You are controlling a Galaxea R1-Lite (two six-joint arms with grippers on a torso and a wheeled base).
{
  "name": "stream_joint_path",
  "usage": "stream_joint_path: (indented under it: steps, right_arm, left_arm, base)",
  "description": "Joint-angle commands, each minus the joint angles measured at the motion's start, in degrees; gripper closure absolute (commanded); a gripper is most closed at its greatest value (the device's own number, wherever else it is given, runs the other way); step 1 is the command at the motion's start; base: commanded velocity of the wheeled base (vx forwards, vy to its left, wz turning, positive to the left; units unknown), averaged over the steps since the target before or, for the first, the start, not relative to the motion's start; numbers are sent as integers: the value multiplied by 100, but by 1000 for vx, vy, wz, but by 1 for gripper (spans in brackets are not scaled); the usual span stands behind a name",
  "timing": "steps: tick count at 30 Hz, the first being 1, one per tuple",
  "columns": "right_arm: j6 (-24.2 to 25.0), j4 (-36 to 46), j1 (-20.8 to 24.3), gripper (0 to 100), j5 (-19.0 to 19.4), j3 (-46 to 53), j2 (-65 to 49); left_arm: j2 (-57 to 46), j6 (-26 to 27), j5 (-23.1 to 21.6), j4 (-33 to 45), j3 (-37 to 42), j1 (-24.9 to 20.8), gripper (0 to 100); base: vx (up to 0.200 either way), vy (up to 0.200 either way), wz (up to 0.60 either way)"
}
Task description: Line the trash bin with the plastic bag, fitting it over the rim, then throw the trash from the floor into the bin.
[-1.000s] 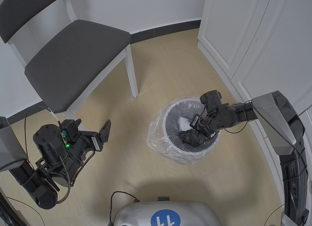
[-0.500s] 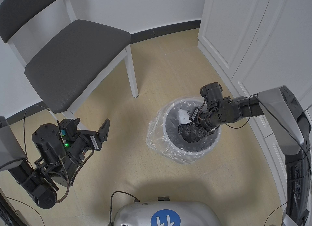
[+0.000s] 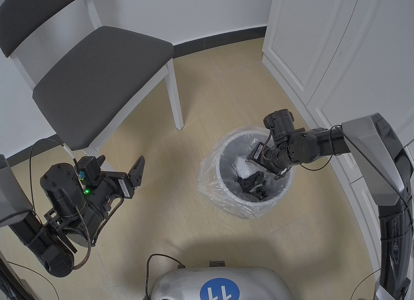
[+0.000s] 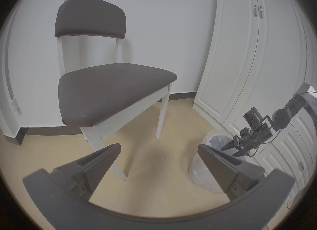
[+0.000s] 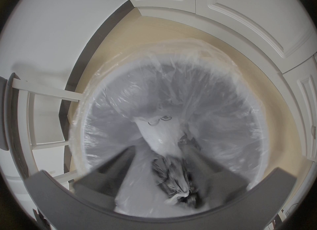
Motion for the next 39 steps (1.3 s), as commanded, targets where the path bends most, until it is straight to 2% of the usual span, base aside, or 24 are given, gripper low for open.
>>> stream_joint_path:
  steps: [1,5,6,13,21,23,26,28,29,30,31,33,36,39]
  right_arm:
    - [-50,-2,7,0,-63,-4,-2]
    - [-244,6,-1,0,-168,75,-55]
    - [-305,-2,-1,0,-247,189,-152]
    - [-525,-2,7,0,-265,506,-565]
    - [-929,-20,42,0,-309,1068,-1242]
    - [-1272,-46,42,0,-432,1499,-1716]
    - [-1483,-55,25,0,-450,1728,-1989]
    - [-1861,-231,-19,0,-458,2185,-2358]
    - [-2072,-451,-45,0,-458,2431,-2472]
    - [-2072,-451,-45,0,-458,2431,-2472]
    - [-2467,-899,-151,0,-458,2896,-2657]
    - [-2960,-1497,-265,0,-458,3424,-2815]
    - [-3592,-2367,-415,0,-520,4092,-2973]
    - [-4252,-3703,-511,0,-590,4971,-3219]
  left_arm:
    - [-10,-3,3,-1,1,-20,0]
    - [69,-12,30,-1,36,-196,0]
    - [113,-12,30,-1,53,-398,0]
    - [183,-38,56,-1,106,-864,0]
    - [174,-56,56,-1,115,-802,0]
    - [192,-65,47,-1,97,-785,0]
    - [210,-65,56,7,97,-785,0]
    - [280,-65,56,-1,115,-776,0]
    - [297,-74,56,7,124,-767,0]
    - [297,-74,56,7,124,-767,0]
    - [350,-153,56,7,141,-767,0]
    - [377,-197,56,7,159,-767,0]
    - [403,-232,56,7,159,-767,0]
    - [315,-223,47,-1,133,-723,0]
  base:
    - [0,0,0]
    - [0,0,0]
    - [0,0,0]
    - [0,0,0]
    - [0,0,0]
    - [0,0,0]
    - [0,0,0]
    - [0,0,0]
    - [0,0,0]
    - [0,0,0]
    - [0,0,0]
    - [0,0,0]
    - [0,0,0]
    - [0,0,0]
